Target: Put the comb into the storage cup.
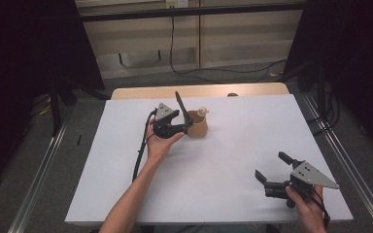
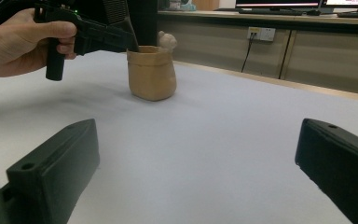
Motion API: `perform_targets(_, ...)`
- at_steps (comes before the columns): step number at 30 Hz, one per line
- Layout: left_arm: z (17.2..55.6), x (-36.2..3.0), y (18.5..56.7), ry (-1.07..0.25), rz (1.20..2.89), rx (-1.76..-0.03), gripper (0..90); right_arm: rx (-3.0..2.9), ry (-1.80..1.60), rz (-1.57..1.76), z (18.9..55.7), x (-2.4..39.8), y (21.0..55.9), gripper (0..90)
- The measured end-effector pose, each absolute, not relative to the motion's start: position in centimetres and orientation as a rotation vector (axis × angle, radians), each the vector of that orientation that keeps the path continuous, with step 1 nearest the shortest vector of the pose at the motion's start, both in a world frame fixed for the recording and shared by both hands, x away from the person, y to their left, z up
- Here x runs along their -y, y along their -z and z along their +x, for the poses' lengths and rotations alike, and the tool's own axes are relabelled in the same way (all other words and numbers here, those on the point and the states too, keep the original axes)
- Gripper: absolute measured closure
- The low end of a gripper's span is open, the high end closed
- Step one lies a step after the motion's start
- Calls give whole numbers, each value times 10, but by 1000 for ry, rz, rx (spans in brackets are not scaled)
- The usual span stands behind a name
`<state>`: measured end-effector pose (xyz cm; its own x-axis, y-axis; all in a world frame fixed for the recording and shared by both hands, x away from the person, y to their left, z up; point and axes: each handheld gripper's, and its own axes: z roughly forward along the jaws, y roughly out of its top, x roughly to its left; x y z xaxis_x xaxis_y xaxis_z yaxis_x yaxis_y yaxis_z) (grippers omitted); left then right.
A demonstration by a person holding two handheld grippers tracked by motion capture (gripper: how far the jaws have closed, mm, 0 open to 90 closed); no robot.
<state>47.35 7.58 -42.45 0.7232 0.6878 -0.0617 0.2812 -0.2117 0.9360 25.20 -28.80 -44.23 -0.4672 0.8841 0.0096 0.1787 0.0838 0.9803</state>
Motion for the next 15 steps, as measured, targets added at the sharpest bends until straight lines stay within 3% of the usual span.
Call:
perform_targets(8, 470, -76, 424, -491, 1789, -733, 86, -1735, -1429, 1059, 252, 288, 442, 0)
perform_targets(15, 466, -84, 418, -491, 1769, -742, 55, -1734, -1426, 1061, 252, 288, 443, 0)
